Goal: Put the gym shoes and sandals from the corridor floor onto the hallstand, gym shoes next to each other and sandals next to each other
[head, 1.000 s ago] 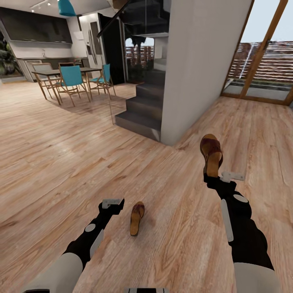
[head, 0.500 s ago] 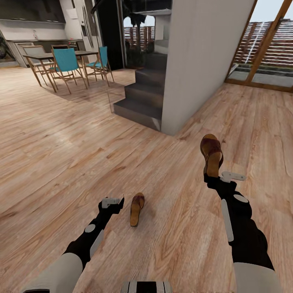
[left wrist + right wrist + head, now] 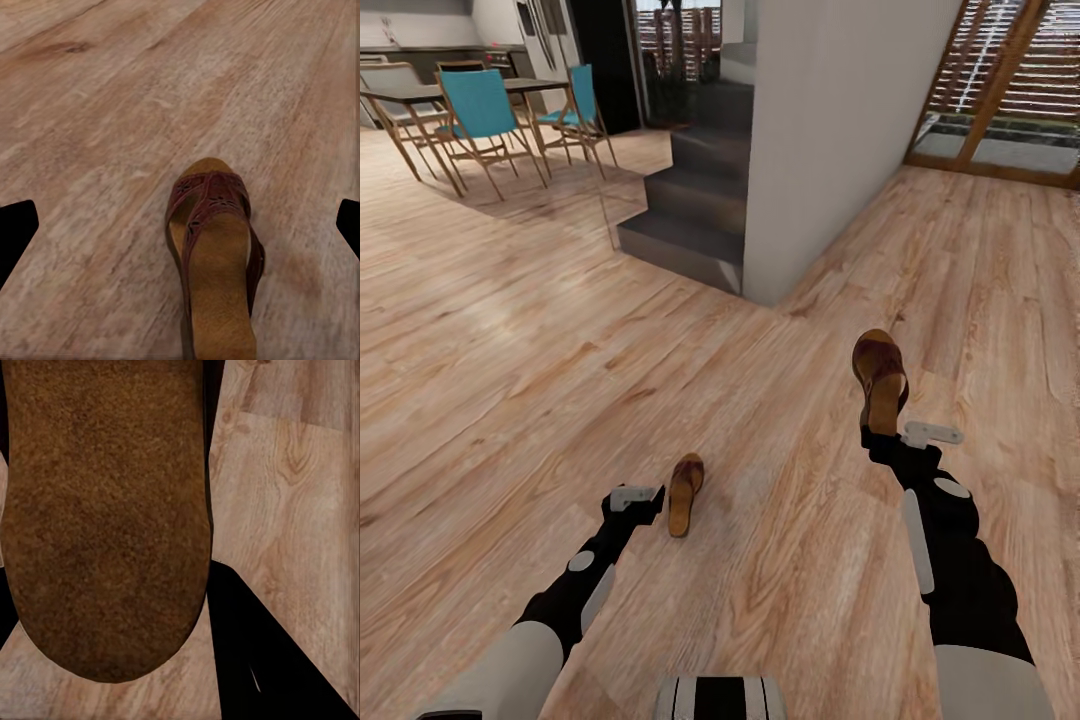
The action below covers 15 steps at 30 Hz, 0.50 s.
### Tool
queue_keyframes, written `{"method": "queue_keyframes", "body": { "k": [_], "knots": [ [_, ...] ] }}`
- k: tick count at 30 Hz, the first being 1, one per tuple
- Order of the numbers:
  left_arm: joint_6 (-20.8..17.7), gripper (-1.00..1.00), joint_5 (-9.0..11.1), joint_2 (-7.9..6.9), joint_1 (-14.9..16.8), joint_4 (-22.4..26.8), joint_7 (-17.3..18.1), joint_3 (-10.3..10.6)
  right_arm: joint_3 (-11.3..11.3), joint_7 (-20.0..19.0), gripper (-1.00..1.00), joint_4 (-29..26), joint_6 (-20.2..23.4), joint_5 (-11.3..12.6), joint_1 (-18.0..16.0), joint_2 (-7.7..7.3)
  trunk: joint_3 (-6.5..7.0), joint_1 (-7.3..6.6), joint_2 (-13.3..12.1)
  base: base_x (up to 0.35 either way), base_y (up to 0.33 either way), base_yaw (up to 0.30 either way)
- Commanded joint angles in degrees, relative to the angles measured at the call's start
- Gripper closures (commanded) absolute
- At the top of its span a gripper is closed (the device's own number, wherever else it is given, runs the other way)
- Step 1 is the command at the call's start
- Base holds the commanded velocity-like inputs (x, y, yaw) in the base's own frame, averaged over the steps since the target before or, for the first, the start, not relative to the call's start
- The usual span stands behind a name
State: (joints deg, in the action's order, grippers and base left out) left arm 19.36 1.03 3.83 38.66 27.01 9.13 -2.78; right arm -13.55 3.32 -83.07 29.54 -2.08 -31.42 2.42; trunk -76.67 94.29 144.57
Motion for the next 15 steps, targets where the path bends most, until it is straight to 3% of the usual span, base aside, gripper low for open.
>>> {"method": "queue_keyframes", "body": {
  "k": [1,15],
  "knots": [
    [0.11,-1.00,0.11,0.04,0.02,-0.02,0.45,-0.29,-0.05,0.11,1.00,-0.08,0.34,-0.03,-0.04,0.04,-0.35,0.01,0.03,0.000,0.000,-0.173],
    [0.15,-1.00,0.11,0.04,0.01,-0.01,0.45,-0.36,0.19,0.11,1.00,-0.08,0.34,-0.03,-0.04,0.04,-4.62,0.37,0.22,0.000,0.000,-0.176]
  ]
}}
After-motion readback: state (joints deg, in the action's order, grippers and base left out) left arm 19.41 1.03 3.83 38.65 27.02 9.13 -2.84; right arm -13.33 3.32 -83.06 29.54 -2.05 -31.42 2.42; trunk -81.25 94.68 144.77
